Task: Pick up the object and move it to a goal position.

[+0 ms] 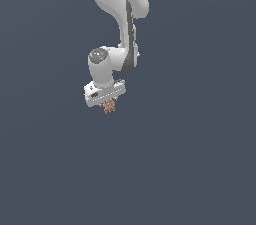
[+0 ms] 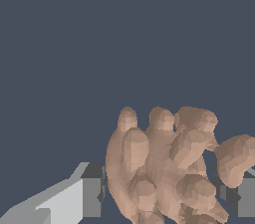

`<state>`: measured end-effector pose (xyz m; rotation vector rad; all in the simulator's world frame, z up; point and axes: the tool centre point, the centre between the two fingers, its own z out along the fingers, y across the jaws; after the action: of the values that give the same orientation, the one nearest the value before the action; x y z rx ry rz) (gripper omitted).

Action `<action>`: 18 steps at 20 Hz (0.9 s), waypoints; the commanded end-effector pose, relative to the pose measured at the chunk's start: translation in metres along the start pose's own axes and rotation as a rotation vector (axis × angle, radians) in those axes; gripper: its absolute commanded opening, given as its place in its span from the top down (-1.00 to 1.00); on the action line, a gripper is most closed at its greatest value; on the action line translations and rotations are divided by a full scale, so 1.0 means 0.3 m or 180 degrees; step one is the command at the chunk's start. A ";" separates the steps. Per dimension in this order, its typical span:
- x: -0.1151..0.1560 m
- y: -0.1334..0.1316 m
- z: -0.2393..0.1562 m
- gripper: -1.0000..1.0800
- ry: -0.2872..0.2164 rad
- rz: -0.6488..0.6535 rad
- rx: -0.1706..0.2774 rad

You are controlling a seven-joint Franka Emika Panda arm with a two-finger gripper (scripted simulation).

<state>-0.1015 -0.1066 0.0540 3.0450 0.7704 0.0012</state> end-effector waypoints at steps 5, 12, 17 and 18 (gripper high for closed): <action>0.001 0.000 0.000 1.00 0.0000 0.0000 0.0000; 0.037 0.026 -0.028 1.00 0.0000 0.0000 0.0000; 0.095 0.068 -0.072 1.00 0.0000 0.0000 0.0000; 0.109 0.078 -0.083 1.00 0.0000 0.0000 0.0000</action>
<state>-0.0690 -0.1107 0.0741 3.0452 0.7703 0.0005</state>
